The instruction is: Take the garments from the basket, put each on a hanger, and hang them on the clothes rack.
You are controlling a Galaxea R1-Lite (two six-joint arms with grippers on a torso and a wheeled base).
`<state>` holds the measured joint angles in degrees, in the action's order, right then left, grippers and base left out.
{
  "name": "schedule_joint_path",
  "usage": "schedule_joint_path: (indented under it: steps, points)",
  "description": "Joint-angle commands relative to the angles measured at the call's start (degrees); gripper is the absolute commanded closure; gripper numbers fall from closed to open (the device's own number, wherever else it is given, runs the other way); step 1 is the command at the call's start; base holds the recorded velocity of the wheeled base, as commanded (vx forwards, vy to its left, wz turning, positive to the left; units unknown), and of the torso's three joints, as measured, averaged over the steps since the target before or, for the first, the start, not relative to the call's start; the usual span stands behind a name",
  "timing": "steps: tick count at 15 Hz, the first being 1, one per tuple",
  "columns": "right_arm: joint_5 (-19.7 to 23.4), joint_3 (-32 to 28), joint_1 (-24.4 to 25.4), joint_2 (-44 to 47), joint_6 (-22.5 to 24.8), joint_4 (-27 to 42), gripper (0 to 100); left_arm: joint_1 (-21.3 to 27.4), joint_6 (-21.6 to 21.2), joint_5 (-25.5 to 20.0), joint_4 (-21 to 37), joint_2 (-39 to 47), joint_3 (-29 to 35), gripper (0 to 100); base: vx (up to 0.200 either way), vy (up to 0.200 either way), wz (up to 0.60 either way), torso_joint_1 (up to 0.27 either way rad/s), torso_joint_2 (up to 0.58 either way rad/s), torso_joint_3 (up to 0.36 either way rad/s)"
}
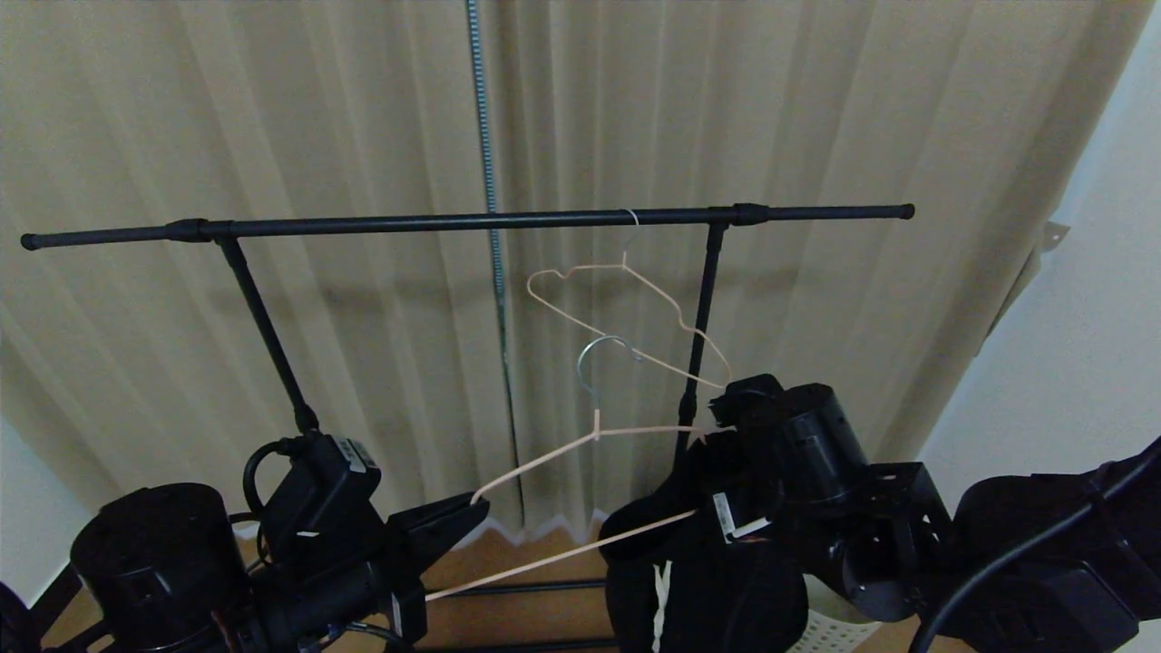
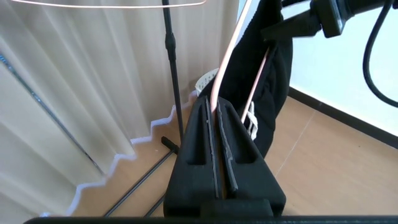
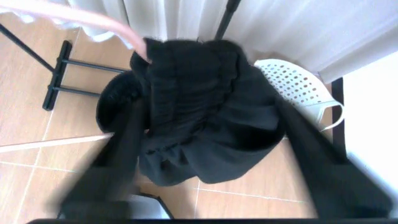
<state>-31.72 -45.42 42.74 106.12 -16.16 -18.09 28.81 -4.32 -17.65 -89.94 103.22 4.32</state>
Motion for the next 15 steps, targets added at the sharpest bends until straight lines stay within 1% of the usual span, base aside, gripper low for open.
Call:
schedule_joint_path:
  steps: [1,4,6,9,11,15]
  points:
    - [-0.01,0.07,1.12,0.14,-0.01,-0.01,100,0.02,0.01,-0.01,-0.06,0.05,-0.01,100,0.000,0.000,0.00,0.000,0.00,0.000]
    - [-0.62,0.07,5.07,0.05,-1.06,0.16,100,0.02,0.01,-0.01,-0.06,-0.03,-0.01,100,0.000,0.000,0.00,0.000,0.00,0.000]
    - [-2.65,-0.02,5.69,-0.30,-1.06,-0.01,100,0.02,0.01,-0.01,-0.06,0.05,-0.10,100,0.000,0.000,0.00,0.000,0.00,0.000]
    - [-3.35,-0.37,5.78,-1.97,-0.97,0.51,100,0.02,0.01,-0.01,-0.06,0.23,-0.18,100,0.000,0.000,0.00,0.000,0.00,0.000]
    - [-3.52,-0.54,8.32,-3.55,-0.89,0.60,100,0.11,0.01,-0.01,-0.06,0.23,-0.27,100,0.000,0.000,0.00,0.000,0.00,0.000]
    - [-4.75,-2.57,10.87,-3.81,-0.62,0.78,100,0.11,0.01,-0.01,-0.06,0.23,-0.36,100,0.000,0.000,0.00,0.000,0.00,0.000]
